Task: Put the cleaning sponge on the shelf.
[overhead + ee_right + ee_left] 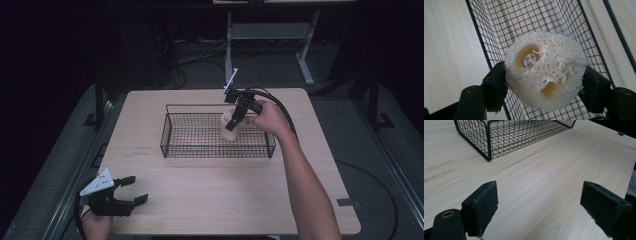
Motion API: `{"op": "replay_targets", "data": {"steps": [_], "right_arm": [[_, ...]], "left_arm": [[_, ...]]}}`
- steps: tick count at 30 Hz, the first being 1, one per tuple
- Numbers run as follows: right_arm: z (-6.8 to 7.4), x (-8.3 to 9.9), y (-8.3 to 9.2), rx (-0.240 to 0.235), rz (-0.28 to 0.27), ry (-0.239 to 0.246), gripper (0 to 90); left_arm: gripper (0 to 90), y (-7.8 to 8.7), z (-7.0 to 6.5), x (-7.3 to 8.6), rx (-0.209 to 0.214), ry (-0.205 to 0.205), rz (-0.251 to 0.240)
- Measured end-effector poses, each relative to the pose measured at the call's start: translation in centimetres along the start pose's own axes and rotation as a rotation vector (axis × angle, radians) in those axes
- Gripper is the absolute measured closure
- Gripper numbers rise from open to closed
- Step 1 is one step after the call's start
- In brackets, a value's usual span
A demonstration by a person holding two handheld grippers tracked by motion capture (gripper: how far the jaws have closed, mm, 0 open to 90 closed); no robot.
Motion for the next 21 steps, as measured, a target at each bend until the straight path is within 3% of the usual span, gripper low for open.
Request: {"op": "replay_targets", "data": {"steps": [3, 12, 21], "right_arm": [[0.1, -0.1, -0.7, -0.002, 0.025, 0.0, 31.2], [-0.2, -0.3, -1.7, 0.0, 0.032, -0.005, 31.2], [-0.4, 0.4, -2.9, -0.027, 0.027, -0.026, 31.2]], "left_arm": [[13.4, 0.0, 0.0, 0.0, 0.0, -0.001, -0.001], [13.4, 0.1, 0.0, 0.0, -0.001, 0.006, -0.007], [13.4, 0.1, 0.0, 0.0, -0.001, 0.006, -0.005]]}}
Point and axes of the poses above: each handheld gripper's, and its own axes: y roughly backward along the jaws, x roughly out of its underside, z roughly to its left, the point moved 4 cm from there along -y, roughly forward along the jaws, and after that the axes turned 4 degrees about x, right-handed, at the moved point
